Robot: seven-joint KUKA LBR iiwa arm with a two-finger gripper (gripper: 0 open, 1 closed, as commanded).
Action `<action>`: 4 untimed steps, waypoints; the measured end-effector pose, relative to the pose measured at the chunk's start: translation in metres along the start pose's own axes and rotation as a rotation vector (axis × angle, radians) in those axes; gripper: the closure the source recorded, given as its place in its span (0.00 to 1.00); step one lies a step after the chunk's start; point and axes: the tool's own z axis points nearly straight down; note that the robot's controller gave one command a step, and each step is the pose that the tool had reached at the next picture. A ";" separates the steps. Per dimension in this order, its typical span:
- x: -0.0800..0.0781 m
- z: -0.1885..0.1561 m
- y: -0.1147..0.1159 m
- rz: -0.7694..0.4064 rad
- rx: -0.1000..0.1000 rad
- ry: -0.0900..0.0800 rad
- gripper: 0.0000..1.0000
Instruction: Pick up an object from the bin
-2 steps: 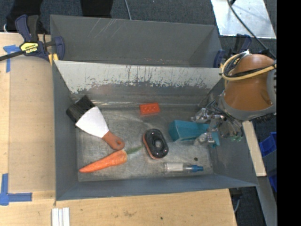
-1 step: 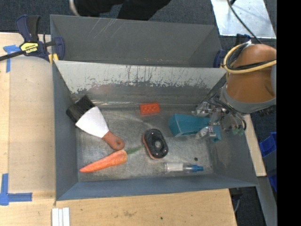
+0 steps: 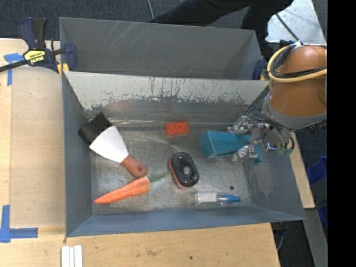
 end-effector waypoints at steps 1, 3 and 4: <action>0.002 0.017 -0.004 -0.037 0.000 0.003 1.00; -0.047 0.018 -0.002 -0.401 0.000 -0.002 1.00; -0.028 0.029 0.012 -0.472 -0.003 0.007 1.00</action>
Offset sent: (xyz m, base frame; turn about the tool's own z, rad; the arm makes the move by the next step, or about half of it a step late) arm 0.0692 -0.0232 0.0013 -0.3300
